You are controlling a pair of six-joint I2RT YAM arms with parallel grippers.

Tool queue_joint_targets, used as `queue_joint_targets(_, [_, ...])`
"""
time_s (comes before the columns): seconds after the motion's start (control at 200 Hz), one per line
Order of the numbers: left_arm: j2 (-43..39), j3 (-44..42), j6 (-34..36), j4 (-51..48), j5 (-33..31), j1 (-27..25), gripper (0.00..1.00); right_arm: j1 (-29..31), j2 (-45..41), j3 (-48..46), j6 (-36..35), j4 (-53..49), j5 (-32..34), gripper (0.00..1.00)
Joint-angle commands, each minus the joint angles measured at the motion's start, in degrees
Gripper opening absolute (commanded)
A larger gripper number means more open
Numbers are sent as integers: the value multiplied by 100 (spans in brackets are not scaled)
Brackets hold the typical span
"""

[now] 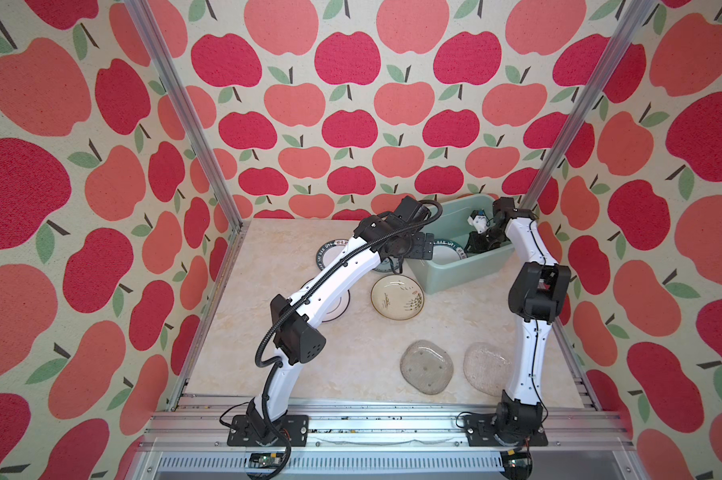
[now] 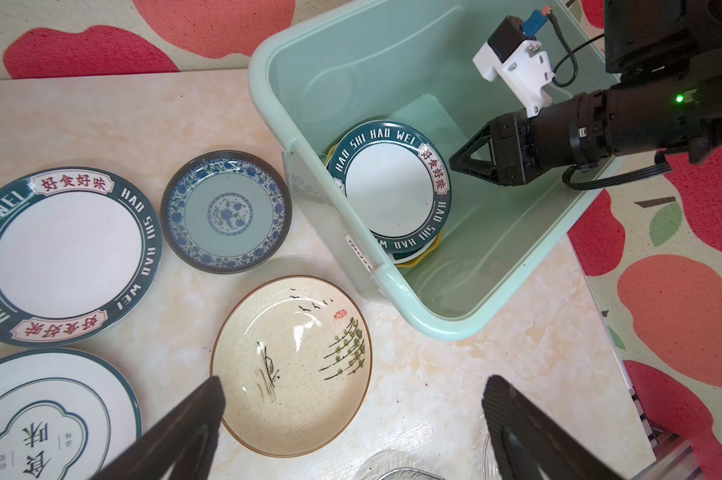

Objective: Place the plates into the plastic bin on the countertop
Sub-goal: 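Lower the HAO SHI HAO WEI plate into the bin and open the right gripper, then withdraw the right gripper from the bin toward the cloud-centre white plate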

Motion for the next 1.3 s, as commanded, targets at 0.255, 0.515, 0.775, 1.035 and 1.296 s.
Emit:
queue_joint_targets(0.255, [-511,-522,-433,-189,-775,50,99,-22,-448,-142,220,20,472,36])
queue_joint_targets(0.515, [-1547,-1267,-329,-331,-1318,272,99,28,-1697,-333,703,263,451,61])
queue_joint_targets(0.775, [-3447,-3108,-878,-638,-809,1324,99,115,-3290,-1449,2268,1388,-814,63])
queue_joint_targets(1.035, [-5332,-5968,-1733,-524,975,3877,99,1722,-4853,-3576,3644,3222,-978,63])
queue_joint_targets(1.296, [-5493,-7522,-1176,544,2068,5087,99,3720,-4228,-4204,4064,3461,-904,64])
